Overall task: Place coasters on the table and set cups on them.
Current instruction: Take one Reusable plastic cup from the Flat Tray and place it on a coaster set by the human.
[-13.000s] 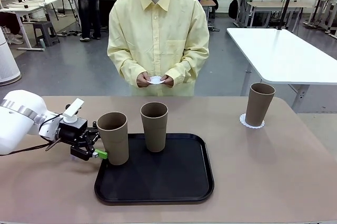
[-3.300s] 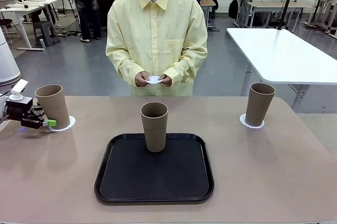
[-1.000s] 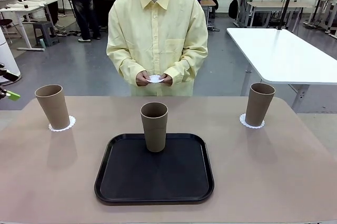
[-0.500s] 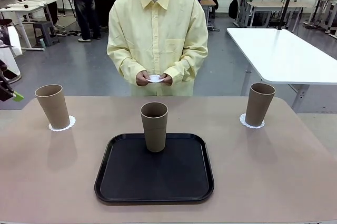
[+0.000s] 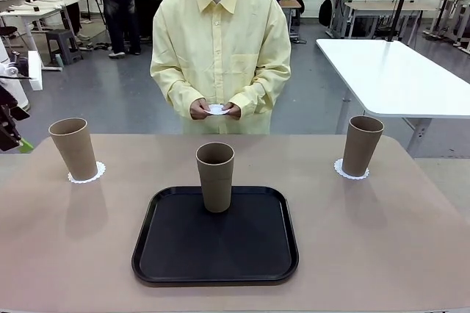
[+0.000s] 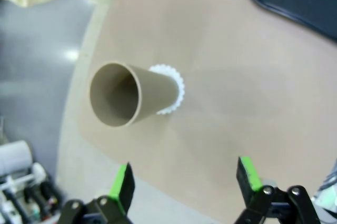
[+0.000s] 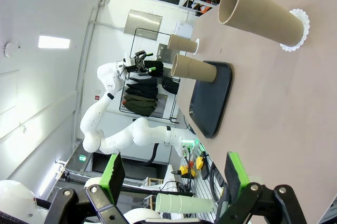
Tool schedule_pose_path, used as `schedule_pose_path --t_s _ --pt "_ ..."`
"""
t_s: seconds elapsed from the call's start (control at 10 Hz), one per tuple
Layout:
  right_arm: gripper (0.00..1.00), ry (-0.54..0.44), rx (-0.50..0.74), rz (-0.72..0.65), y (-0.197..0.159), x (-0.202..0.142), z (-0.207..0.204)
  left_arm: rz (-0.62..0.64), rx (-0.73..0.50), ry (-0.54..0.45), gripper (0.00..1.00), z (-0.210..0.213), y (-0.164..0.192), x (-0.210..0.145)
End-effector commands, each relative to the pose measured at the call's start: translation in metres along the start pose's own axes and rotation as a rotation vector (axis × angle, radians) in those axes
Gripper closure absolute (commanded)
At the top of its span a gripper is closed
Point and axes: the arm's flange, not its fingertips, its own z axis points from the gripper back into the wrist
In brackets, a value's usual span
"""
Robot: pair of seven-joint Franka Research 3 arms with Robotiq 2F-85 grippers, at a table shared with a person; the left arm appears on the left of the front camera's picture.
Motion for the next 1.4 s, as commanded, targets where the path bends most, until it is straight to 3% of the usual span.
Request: schedule_pose_path --t_s 0.0,1.2,1.3 --pt "0.00 -0.002 -0.008 -0.016 0.000 0.000 0.000 0.029 0.016 0.010 0.00 0.001 0.000 0.002" --pt "0.00 -0.002 -0.008 -0.016 0.000 0.000 0.000 0.009 0.000 0.001 0.00 0.000 0.001 -0.001" --pt "0.00 -0.002 -0.008 -0.016 0.000 0.000 0.000 0.285 0.023 -0.052 0.00 0.010 -0.015 0.005"
